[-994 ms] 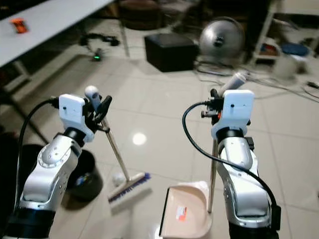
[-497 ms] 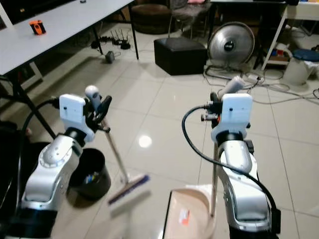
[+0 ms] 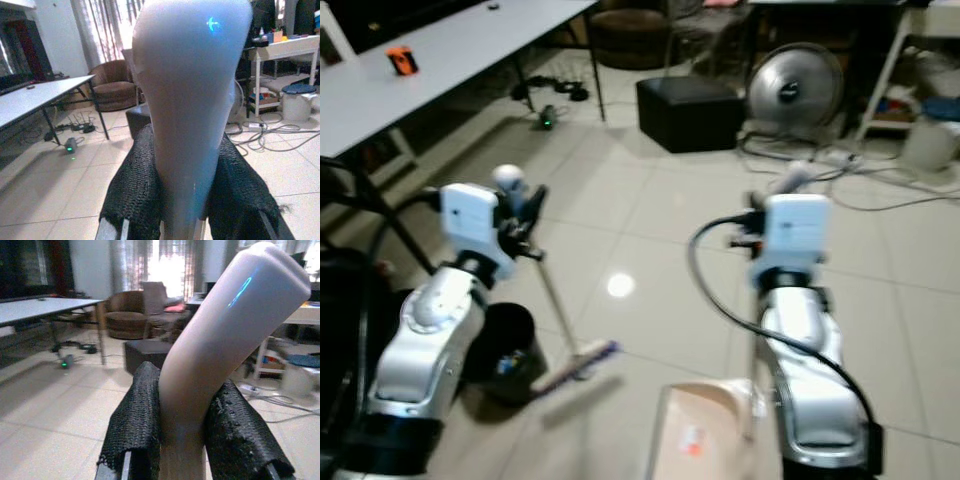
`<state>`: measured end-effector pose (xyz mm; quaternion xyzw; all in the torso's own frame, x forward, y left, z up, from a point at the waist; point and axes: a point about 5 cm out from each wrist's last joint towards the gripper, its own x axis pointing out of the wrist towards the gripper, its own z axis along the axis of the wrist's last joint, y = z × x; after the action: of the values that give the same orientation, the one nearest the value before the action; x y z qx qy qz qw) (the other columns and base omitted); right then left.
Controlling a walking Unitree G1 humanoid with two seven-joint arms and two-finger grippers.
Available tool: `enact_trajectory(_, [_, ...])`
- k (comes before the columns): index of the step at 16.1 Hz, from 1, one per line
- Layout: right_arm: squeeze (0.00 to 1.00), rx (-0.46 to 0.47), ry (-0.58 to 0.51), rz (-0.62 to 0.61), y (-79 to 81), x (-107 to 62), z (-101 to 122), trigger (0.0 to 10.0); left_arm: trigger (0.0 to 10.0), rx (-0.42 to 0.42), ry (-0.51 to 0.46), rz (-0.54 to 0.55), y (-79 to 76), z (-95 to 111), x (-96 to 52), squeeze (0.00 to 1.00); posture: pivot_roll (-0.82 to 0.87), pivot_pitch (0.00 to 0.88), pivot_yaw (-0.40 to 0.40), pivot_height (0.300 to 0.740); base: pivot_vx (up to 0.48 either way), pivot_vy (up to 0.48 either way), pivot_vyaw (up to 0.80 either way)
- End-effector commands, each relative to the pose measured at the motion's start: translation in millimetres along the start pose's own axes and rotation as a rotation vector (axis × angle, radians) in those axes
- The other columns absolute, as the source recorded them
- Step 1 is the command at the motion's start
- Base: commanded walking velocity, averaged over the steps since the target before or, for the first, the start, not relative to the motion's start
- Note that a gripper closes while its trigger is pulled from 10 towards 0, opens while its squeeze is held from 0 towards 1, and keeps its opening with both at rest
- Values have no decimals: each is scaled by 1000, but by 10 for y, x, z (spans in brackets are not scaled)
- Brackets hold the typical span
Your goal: Sweep floor
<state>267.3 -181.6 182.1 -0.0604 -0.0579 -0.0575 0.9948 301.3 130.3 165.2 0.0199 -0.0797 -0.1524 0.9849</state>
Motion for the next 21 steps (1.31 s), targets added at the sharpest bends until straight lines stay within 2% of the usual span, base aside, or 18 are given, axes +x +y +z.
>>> enact_trajectory(1, [0,9,-37,21,68,12,61,10000,10000,37,-50,19,88,121,11,0,-118,0,84,740,386,0,0])
enact_trajectory(14, [0,16,-60,63,126,46,100,10000,10000,25,-37,21,84,97,66,0,-170,0,94,740,400,0,0])
enact_trajectory(16, [0,44,-74,52,111,29,118,10000,10000,8,-11,45,125,49,57,0,-175,0,90,740,0,0,0])
enact_trajectory(19, [0,69,-90,56,113,23,125,10000,10000,8,-12,52,102,30,47,0,-170,1,89,740,0,0,0])
enact_trajectory(21, [0,43,-101,60,133,57,106,10000,10000,17,1,59,81,-20,46,0,-178,7,93,740,0,0,0])
